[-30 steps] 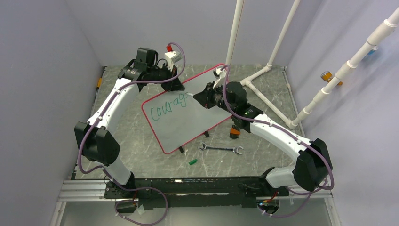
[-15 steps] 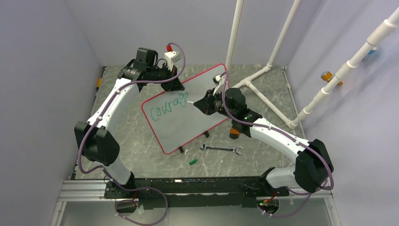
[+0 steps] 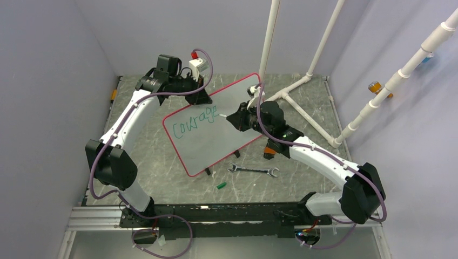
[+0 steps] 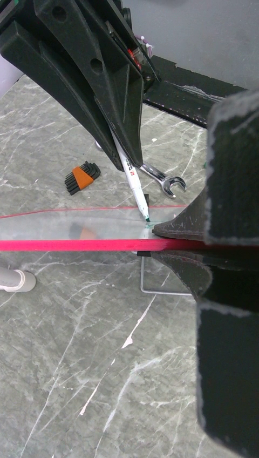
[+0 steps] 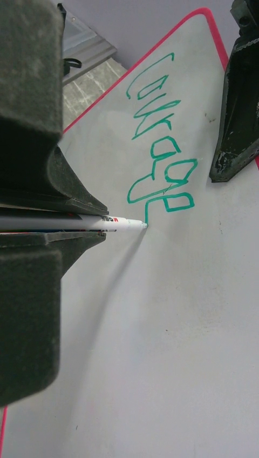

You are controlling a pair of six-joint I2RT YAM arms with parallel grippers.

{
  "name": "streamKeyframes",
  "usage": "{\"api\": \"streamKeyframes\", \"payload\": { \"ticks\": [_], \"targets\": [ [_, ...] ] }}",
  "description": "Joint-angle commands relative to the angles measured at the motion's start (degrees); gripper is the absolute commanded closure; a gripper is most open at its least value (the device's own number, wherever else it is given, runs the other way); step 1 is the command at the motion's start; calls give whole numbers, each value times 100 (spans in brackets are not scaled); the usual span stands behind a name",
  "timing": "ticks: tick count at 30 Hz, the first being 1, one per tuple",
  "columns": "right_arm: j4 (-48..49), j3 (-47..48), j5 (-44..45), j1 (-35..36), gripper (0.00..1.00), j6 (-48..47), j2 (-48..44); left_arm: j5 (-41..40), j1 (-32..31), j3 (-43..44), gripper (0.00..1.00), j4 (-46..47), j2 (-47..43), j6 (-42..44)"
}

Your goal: Write a sentence on the whiteboard

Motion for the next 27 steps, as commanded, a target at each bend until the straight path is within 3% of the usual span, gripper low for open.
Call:
{"api": "streamKeyframes", "payload": {
  "ticks": [1, 11, 27],
  "targets": [
    [67, 311, -128, -24, 100, -51, -263, -311, -44, 144, 100, 178, -172, 491],
    [-80, 66, -225, -33, 100, -86, -1089, -581, -113, -40, 100, 204, -202, 408],
    [102, -363, -314, -37, 100, -178, -1561, -827, -230, -75, 100, -186, -143, 251]
  ]
}}
